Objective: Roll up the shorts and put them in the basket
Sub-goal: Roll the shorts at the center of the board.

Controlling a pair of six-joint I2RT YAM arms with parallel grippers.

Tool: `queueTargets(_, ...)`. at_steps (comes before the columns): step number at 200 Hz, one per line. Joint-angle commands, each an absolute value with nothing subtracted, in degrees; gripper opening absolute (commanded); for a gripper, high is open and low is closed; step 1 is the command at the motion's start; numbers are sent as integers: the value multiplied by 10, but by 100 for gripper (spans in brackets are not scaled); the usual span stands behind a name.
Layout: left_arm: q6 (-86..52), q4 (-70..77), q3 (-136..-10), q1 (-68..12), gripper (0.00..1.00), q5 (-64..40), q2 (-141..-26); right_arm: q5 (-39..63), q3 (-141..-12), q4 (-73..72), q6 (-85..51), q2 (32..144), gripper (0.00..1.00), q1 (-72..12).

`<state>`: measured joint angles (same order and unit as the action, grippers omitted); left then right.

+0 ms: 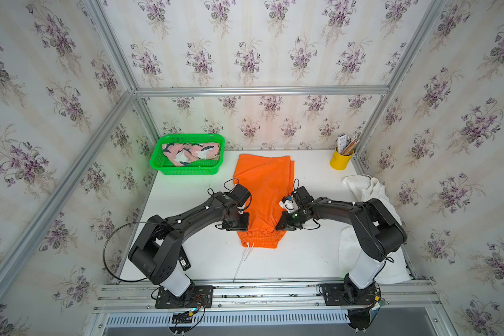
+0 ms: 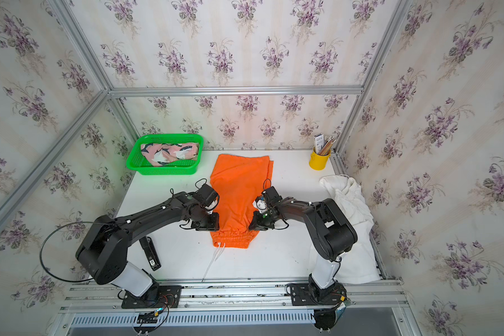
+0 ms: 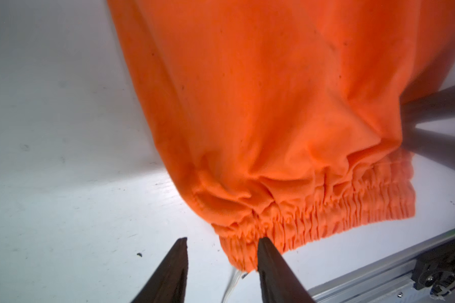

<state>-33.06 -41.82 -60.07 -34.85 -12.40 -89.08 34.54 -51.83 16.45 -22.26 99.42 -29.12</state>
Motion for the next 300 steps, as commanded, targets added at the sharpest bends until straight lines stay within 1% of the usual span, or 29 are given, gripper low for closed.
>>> queueTargets(1,-352,-451,-584,-347,53,-132,-862,366,-520,210,-200,955,18,-296)
queueTargets(12,-364,-445,-564,-348,54,-145,-844,383,-513,218,-200,930,19,-303)
queueTargets(15,-367,-442,-559,-348,58,-148,-838,386,-510,220,-200,925,19,-304)
queueTargets(23,-375,-432,-545,-348,61,-159,-827,393,-504,226,-202,914,19,-304)
queueTargets(27,-379,-426,-540,-348,62,-165,-822,396,-501,227,-202,911,19,-327)
queueTargets(42,-393,-399,-519,-348,65,-187,-815,395,-489,231,-204,908,19,-342)
queueTargets(73,-422,-324,-493,-351,68,-236,-825,393,-456,183,-221,949,17,-355)
queueTargets(94,-430,-295,-492,-360,69,-241,-848,375,-446,171,-218,979,15,-356)
queueTargets(118,-436,-280,-488,-364,68,-239,-876,372,-440,165,-215,977,14,-356)
queueTargets(142,-439,-263,-484,-366,64,-240,-903,375,-441,171,-205,971,15,-356)
queueTargets(152,-439,-257,-483,-368,60,-242,-910,372,-441,173,-202,965,17,-356)
queueTargets(158,-440,-256,-483,-370,57,-240,-913,372,-441,172,-200,960,20,-356)
queueTargets(162,-441,-256,-483,-371,56,-239,-915,371,-442,172,-196,955,21,-357)
queueTargets(168,-442,-258,-483,-371,50,-236,-918,360,-444,175,-190,945,23,-359)
queueTargets(174,-446,-262,-484,-371,46,-232,-918,340,-447,177,-186,933,26,-362)
queueTargets(200,-456,-273,-486,-370,25,-215,-903,262,-456,179,-147,869,38,-377)
queueTargets(208,-459,-277,-487,-371,21,-211,-895,216,-460,177,-132,850,44,-389)
queueTargets(218,-466,-292,-493,-371,16,-208,-883,120,-475,183,-116,828,51,-420)
queueTargets(223,-468,-301,-498,-371,16,-196,-876,84,-482,184,-102,819,54,-437)
queueTargets(234,-473,-312,-505,-371,16,-185,-859,4,-483,166,-71,798,58,-478)
queueTargets(242,-476,-321,-512,-368,16,-183,-848,-24,-474,139,-44,783,62,-499)
queueTargets(251,-480,-330,-520,-367,16,-182,-836,-44,-457,102,-20,768,65,-515)
queueTargets(268,-483,-355,-541,-363,18,-182,-823,-70,-405,8,50,735,65,-553)
queueTargets(279,-485,-370,-556,-362,18,-183,-821,-91,-358,-68,104,713,67,-587)
queueTargets(300,-492,-375,-566,-362,19,-190,-815,-92,-308,-176,147,714,72,-617)
